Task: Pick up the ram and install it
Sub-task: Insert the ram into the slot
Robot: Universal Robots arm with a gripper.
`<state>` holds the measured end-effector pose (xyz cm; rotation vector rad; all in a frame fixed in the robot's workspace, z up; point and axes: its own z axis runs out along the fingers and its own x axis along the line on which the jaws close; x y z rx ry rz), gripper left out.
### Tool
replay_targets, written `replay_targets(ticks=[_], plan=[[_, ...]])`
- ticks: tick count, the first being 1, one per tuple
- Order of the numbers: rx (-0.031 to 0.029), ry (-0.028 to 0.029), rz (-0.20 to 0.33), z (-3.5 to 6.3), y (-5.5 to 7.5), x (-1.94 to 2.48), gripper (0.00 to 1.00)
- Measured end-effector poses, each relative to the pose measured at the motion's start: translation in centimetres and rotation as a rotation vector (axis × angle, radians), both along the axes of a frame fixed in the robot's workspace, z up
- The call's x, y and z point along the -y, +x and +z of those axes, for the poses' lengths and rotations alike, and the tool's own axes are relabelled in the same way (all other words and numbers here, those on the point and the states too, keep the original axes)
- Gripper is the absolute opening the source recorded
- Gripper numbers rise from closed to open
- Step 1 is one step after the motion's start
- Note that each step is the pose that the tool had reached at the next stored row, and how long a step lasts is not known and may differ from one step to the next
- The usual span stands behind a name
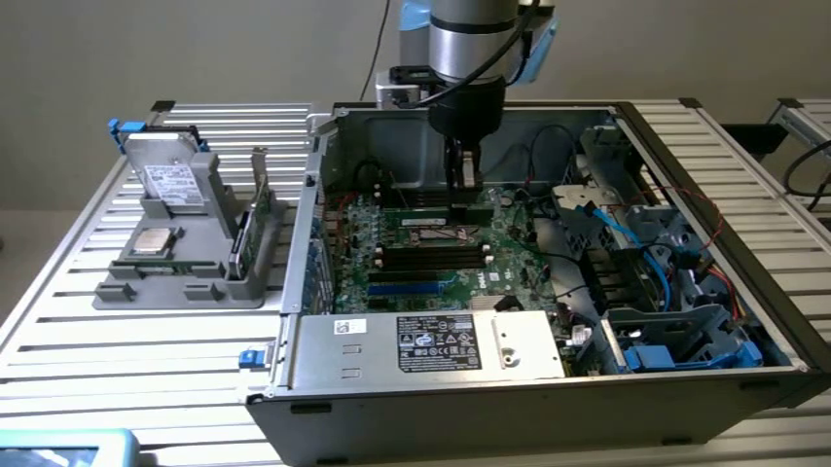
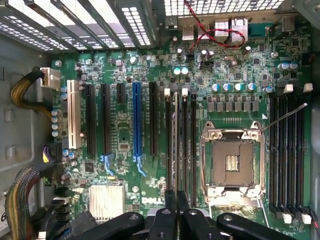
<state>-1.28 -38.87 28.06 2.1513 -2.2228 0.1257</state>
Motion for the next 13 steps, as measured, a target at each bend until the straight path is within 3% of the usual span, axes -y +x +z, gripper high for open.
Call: replay_targets(ticks=[13], plan=[[0.0000,0.0000,0.000,-1.84,0.0,0.00,0.13]])
